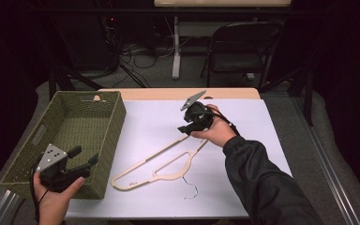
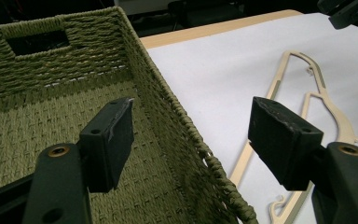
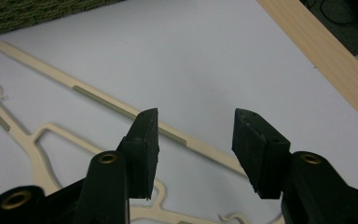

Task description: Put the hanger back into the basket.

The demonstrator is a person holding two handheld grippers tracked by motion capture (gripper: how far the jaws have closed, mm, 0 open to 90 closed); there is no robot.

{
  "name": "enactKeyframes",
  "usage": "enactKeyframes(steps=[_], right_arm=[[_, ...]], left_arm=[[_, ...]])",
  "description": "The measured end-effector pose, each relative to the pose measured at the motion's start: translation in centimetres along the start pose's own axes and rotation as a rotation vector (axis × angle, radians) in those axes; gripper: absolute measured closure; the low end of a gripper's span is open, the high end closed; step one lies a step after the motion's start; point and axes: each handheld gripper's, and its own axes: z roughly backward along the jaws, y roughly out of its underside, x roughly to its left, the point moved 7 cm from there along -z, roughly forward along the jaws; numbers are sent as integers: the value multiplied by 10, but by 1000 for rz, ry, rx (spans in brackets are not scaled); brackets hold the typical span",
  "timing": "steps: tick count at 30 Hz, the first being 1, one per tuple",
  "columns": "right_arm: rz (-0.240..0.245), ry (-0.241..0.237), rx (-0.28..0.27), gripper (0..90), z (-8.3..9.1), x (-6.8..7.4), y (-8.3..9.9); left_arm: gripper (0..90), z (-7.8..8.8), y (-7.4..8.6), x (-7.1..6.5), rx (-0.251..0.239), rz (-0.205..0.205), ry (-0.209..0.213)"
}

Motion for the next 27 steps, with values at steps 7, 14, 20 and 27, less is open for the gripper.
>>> enactKeyframes(steps=[7, 14, 20, 27], right_arm=[[31, -25, 58, 529, -6, 10, 0], [63, -90, 121, 578, -14, 19, 1], [149, -101, 189, 564, -25, 24, 8], [249, -76, 253, 557, -40, 26, 19]], left_arm=[[310, 0, 0, 0, -1, 1, 1], [310, 0, 0, 0, -2, 2, 2], [310, 0, 0, 1, -2, 4, 0], [310, -1, 0, 0, 0, 1, 0]])
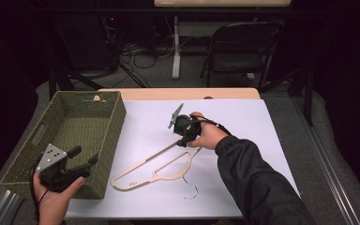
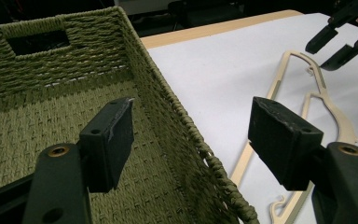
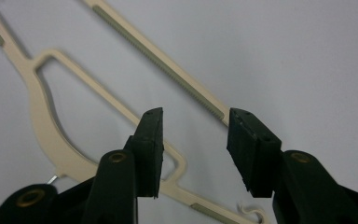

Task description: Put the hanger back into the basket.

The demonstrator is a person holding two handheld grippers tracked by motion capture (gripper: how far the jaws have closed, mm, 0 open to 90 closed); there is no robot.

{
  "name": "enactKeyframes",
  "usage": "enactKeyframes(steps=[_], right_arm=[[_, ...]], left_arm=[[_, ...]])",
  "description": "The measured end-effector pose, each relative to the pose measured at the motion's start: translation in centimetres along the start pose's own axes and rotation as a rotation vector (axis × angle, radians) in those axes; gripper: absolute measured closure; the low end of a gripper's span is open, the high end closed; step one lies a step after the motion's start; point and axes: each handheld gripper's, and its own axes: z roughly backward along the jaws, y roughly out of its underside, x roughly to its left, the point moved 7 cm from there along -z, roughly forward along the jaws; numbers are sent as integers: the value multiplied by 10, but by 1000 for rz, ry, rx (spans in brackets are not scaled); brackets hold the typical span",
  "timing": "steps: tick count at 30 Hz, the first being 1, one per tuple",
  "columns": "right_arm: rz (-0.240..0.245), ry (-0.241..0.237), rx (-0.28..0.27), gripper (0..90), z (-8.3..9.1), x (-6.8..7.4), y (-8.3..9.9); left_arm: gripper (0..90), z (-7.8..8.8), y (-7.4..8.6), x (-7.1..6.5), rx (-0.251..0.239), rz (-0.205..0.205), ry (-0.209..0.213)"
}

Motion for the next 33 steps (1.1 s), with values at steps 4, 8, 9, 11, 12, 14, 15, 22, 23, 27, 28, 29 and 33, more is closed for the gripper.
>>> enactKeyframes(steps=[4, 8, 9, 11, 12, 14, 15, 22, 23, 27, 28, 29, 33], right_arm=[[42, -26, 26, 567, -10, 8, 0], [65, -57, 54, 564, -19, 16, 0], [70, -59, 55, 560, -21, 17, -1], [75, -67, 62, 546, -24, 21, -1], [83, -65, 66, 535, -25, 21, -1], [101, -58, 68, 528, -28, 23, -2], [95, -66, 74, 528, -30, 24, -2], [124, -113, 96, 543, -38, 31, 0], [124, -111, 99, 545, -39, 32, 0], [141, -114, 104, 553, -42, 33, 1], [141, -114, 104, 553, -42, 33, 1], [147, -114, 107, 551, -45, 34, 2], [154, -123, 109, 545, -49, 36, 3]], left_arm=[[310, 0, 0, 0, 1, -1, 1], [310, 0, 0, -1, 1, -2, 2], [310, 0, 0, 0, 0, -2, 2], [310, 0, 0, 0, 0, -1, 3], [310, 0, 0, 0, 0, -1, 3], [310, 0, 0, -1, 0, -1, 3], [310, 0, 0, -1, 1, -1, 4], [310, -1, 1, -1, 5, -4, 5], [310, -1, 1, -1, 5, -4, 5], [310, -2, 1, -2, 5, -5, 5], [310, -2, 1, -2, 5, -5, 5], [310, -2, 1, -2, 6, -6, 5], [310, -2, 1, -1, 6, -5, 5]])
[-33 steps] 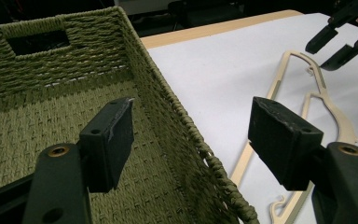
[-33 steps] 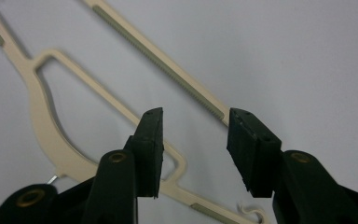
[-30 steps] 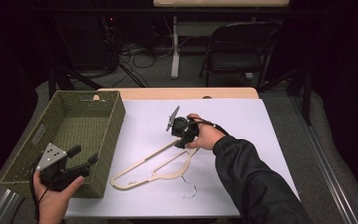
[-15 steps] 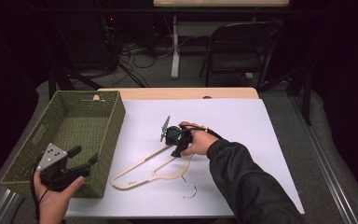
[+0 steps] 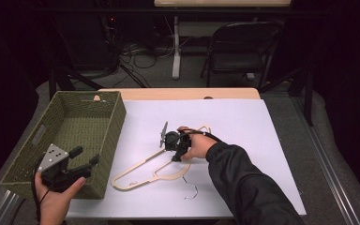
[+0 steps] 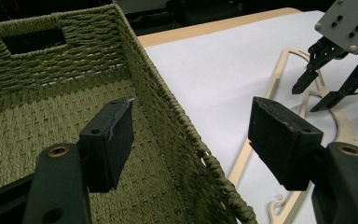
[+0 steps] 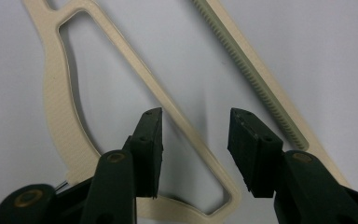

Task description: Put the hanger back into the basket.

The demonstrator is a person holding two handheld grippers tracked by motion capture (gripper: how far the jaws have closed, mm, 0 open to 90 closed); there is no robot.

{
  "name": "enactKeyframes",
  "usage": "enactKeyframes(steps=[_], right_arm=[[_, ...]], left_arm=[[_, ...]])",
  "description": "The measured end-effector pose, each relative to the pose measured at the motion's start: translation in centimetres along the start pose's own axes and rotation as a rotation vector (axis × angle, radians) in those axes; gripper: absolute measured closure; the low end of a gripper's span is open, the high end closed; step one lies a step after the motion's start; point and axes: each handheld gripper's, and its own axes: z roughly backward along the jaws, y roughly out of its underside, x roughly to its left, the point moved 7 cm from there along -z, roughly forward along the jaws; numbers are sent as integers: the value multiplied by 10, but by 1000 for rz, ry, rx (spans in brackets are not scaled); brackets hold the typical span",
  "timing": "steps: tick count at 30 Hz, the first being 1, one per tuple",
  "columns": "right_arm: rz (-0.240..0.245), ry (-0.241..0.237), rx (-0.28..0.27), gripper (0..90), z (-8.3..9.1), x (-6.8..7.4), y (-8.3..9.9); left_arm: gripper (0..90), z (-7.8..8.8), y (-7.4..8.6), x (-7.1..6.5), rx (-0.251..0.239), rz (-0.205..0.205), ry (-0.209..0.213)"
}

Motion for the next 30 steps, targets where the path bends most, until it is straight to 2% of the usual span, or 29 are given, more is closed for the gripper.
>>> enactKeyframes(steps=[17, 19, 26, 30], right_arm=[[3, -43, -3, 536, -15, 2, 1], [-10, -46, 0, 536, -16, 2, 1], [-34, -78, 10, 621, -16, 3, 3], [-31, -89, 45, 675, -13, 5, 7]], left_arm=[[310, 0, 1, 3, 1, 5, -7], [310, 0, 1, 3, 1, 6, -7], [310, 1, 0, 3, -1, 5, -8], [310, 1, 0, 3, -5, 5, -9]])
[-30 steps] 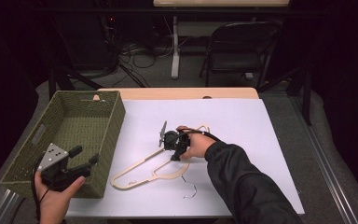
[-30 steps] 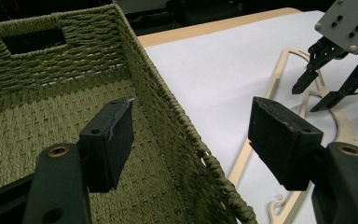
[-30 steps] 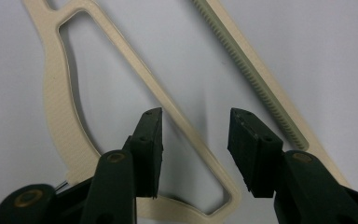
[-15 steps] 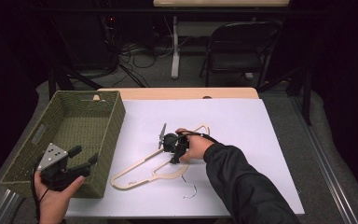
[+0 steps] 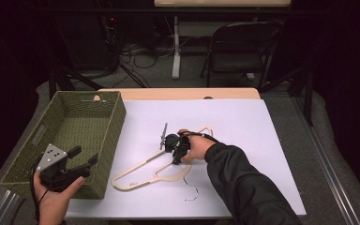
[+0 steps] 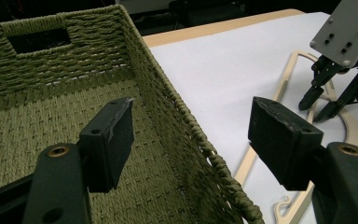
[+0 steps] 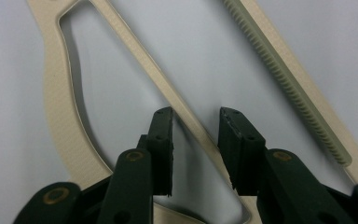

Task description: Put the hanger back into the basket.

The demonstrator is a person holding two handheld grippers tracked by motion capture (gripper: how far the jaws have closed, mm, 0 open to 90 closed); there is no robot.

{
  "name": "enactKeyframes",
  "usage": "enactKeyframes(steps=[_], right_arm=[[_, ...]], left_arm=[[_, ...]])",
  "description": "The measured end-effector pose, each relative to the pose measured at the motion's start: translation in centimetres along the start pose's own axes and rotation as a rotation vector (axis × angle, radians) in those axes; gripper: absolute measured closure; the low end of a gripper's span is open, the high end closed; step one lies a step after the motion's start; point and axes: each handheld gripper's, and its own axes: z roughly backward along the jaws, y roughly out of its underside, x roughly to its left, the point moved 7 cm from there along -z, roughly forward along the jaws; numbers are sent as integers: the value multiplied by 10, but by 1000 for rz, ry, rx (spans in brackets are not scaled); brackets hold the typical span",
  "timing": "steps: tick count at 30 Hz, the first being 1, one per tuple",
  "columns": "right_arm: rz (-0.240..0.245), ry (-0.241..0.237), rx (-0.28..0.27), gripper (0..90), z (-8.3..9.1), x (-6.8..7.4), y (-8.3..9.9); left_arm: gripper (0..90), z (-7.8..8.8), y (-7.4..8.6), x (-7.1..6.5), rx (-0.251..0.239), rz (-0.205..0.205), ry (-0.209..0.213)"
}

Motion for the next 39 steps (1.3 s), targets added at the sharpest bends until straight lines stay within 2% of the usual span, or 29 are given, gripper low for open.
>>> enactKeyframes(steps=[1, 4, 5, 6, 7, 8, 9, 10, 11, 12, 21, 27, 30, 31, 33, 34, 35, 38, 39], right_arm=[[0, 0, 0, 675, 0, 0, 0], [30, 0, 59, 724, 2, 5, 6], [30, 0, 59, 724, 2, 5, 6], [55, 1, 81, 768, 3, 7, 9], [55, 1, 81, 768, 3, 7, 9], [78, -1, 104, 831, 4, 10, 12], [83, -3, 117, 852, 4, 12, 14], [61, -2, 124, 853, 5, 12, 15], [61, -2, 124, 853, 5, 12, 15], [30, -20, 126, 854, 7, 12, 18], [23, -25, 115, 855, 6, 11, 20], [22, -26, 104, 855, 11, 12, 21], [22, -30, 103, 855, 15, 13, 24], [22, -30, 103, 855, 15, 13, 24], [21, -37, 90, 855, 19, 14, 26], [21, -37, 90, 855, 19, 14, 26], [19, -39, 84, 855, 23, 15, 28], [19, -46, 82, 855, 33, 18, 30], [18, -39, 58, 855, 34, 18, 30]], left_arm=[[310, 0, 0, 0, 0, 0, 0], [310, 0, 0, 0, 0, 2, -1], [310, 0, 0, 0, 0, 2, -1], [310, 0, 0, 0, 1, 0, -1], [310, 0, 0, 0, 1, 0, -1], [310, 0, 0, 0, -1, 0, 0], [310, 0, 0, -1, 0, -1, 0], [310, 0, 0, -1, -1, -1, 1], [310, 0, 0, -1, -1, -1, 1], [310, 0, 0, -1, -1, -1, 1], [310, -1, -1, -2, 1, -4, 2], [316, -2, -2, -10, 1, -24, 20], [328, -4, -5, -23, -2, -55, 51], [328, -4, -5, -23, -2, -55, 51], [328, -9, -6, -37, 2, -76, 92], [328, -9, -6, -37, 2, -76, 92], [328, -14, -5, -48, 12, -101, 117], [327, -22, -3, -64, 25, -137, 152], [327, -25, -1, -69, 34, -153, 162]])
